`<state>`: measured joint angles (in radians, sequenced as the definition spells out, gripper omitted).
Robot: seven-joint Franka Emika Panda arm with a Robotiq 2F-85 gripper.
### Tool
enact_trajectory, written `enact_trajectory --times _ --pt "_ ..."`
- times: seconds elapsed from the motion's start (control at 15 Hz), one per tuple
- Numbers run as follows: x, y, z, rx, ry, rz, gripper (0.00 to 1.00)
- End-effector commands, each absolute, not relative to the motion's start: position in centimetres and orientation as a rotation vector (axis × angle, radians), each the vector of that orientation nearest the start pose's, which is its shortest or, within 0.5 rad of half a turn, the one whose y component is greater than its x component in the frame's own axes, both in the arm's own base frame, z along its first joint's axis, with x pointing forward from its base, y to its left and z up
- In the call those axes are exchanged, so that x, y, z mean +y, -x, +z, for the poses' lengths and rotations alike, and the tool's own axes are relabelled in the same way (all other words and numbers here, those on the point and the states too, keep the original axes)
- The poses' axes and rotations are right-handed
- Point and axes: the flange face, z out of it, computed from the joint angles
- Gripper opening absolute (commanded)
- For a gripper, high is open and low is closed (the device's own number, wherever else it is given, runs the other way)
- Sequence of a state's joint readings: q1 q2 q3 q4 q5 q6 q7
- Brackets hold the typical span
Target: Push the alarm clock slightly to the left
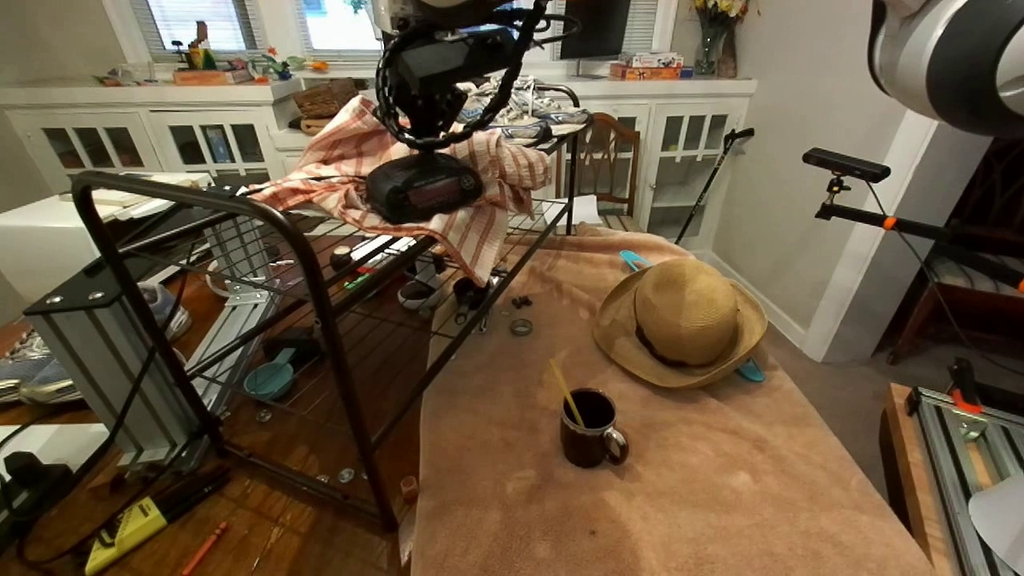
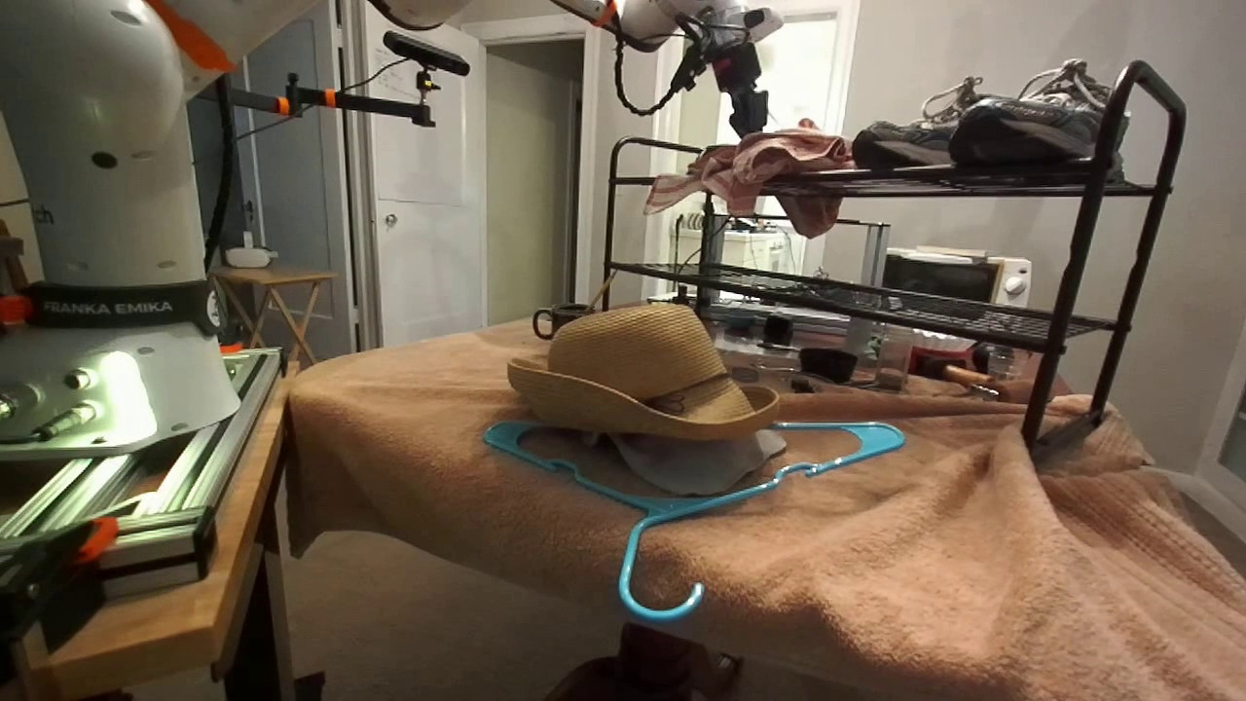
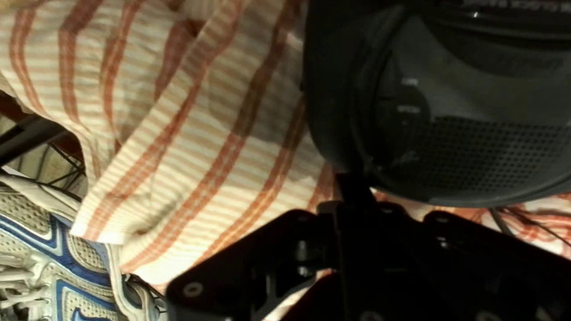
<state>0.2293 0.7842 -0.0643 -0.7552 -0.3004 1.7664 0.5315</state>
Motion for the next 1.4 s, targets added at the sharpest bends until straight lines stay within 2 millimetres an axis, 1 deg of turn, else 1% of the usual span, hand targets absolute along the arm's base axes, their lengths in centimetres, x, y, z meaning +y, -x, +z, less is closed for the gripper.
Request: enact_trajectory --times 0.0,0.27,0.67,1.0,1.33 --pt "13.5 -75.2 51.3 0.609 3.335 -0.433 0.0" --pt "15.0 -74.4 51.4 0.551 3.327 -0.34 0.0" --pt "16.8 -73.8 50.6 0.504 3.285 -0.23 0.0" --pt "18.7 -73.6 50.8 0.471 3.198 -0.215 0.0" --pt "20.1 -73.4 51.1 0.445 3.12 -0.186 0.0"
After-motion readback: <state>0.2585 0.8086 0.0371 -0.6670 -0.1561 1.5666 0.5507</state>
